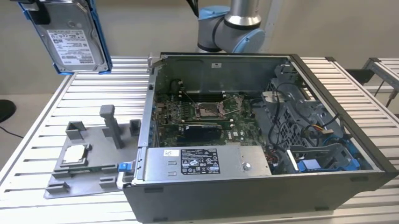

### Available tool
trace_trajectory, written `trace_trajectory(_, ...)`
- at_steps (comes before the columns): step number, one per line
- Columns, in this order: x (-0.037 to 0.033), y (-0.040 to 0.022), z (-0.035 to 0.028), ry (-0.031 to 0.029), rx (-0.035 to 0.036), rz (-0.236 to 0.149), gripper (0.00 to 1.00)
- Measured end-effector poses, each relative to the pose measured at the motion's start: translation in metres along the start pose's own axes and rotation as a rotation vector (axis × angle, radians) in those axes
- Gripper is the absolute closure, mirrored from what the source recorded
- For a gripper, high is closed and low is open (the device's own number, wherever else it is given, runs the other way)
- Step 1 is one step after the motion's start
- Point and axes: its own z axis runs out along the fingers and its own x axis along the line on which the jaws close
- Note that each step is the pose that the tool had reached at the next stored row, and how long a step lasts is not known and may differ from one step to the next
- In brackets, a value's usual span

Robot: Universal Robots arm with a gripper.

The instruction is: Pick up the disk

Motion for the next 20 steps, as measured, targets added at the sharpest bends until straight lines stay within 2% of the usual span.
trace_trajectory(20, 0.0003, -0.0173, -0.0001, 0.0, 0.0, 0.0, 1.0)
